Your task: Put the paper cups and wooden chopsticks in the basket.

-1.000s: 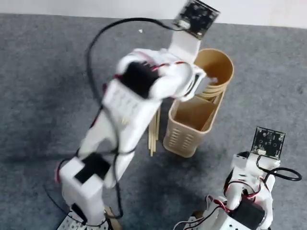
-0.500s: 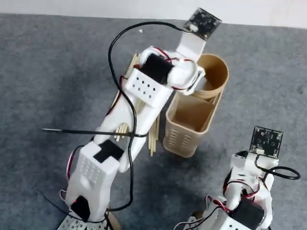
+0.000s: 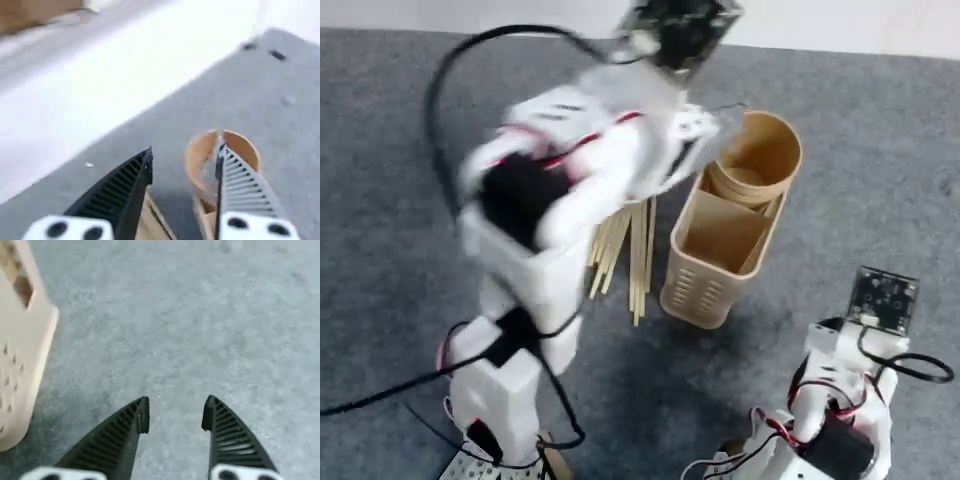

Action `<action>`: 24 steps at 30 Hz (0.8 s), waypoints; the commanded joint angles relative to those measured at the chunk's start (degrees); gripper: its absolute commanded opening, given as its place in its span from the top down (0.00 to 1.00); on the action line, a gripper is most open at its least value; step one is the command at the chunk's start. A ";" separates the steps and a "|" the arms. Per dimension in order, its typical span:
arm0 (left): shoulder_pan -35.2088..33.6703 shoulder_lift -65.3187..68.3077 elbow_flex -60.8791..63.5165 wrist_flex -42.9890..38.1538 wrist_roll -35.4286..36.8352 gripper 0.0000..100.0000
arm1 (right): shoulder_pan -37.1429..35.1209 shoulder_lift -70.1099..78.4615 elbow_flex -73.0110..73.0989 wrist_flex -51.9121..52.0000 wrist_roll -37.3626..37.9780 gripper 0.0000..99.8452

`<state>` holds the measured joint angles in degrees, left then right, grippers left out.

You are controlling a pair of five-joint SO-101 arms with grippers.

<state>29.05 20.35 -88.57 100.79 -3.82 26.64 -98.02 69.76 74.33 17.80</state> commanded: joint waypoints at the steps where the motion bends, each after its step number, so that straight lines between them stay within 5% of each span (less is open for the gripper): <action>1: -9.10 -7.52 0.22 0.97 -0.26 0.77 | 6.64 0.04 -3.30 0.13 0.79 0.82; 9: -28.62 -14.73 37.67 0.88 -0.53 0.77 | 21.05 0.04 6.29 -3.47 6.59 0.82; 17: -30.11 -15.25 63.25 0.35 -8.79 0.77 | 27.47 0.04 24.40 -14.02 9.23 0.82; 24: -27.47 -15.08 75.91 -13.54 -10.37 0.77 | 27.82 0.04 34.95 -19.74 9.23 0.85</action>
<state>-0.48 7.25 -18.77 95.52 -13.41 53.98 -97.58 96.13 55.69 26.59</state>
